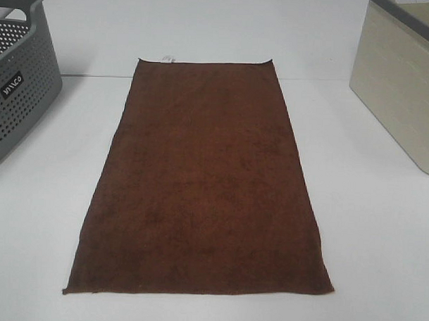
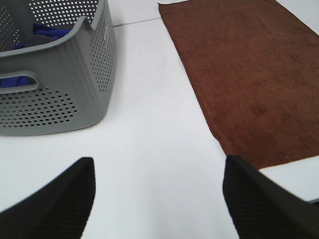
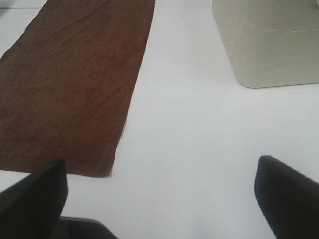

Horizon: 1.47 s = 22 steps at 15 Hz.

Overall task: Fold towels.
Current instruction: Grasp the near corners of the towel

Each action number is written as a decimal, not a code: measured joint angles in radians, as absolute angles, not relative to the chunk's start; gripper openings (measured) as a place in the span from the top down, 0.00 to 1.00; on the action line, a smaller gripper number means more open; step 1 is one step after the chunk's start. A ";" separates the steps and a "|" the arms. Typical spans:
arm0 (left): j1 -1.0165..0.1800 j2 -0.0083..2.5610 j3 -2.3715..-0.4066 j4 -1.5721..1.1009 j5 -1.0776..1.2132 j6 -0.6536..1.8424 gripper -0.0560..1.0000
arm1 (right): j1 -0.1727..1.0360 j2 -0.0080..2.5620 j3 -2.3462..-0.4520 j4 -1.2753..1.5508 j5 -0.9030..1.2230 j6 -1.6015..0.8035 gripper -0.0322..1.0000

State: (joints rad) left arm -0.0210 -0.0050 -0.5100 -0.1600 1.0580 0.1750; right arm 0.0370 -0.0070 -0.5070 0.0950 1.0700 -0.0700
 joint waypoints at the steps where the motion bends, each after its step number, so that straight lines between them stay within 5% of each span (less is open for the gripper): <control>1: -0.021 -0.005 -0.510 -0.160 1.058 0.175 0.30 | 0.037 -0.007 -0.507 0.095 1.070 -0.070 0.04; 22: -0.021 -0.005 -0.510 -0.160 1.058 0.175 0.30 | 0.037 -0.007 -0.507 0.095 1.070 -0.070 0.04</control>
State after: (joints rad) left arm -0.0210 -0.0050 -0.5100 -0.1600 1.0580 0.1750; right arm 0.0370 -0.0070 -0.5070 0.0950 1.0700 -0.0700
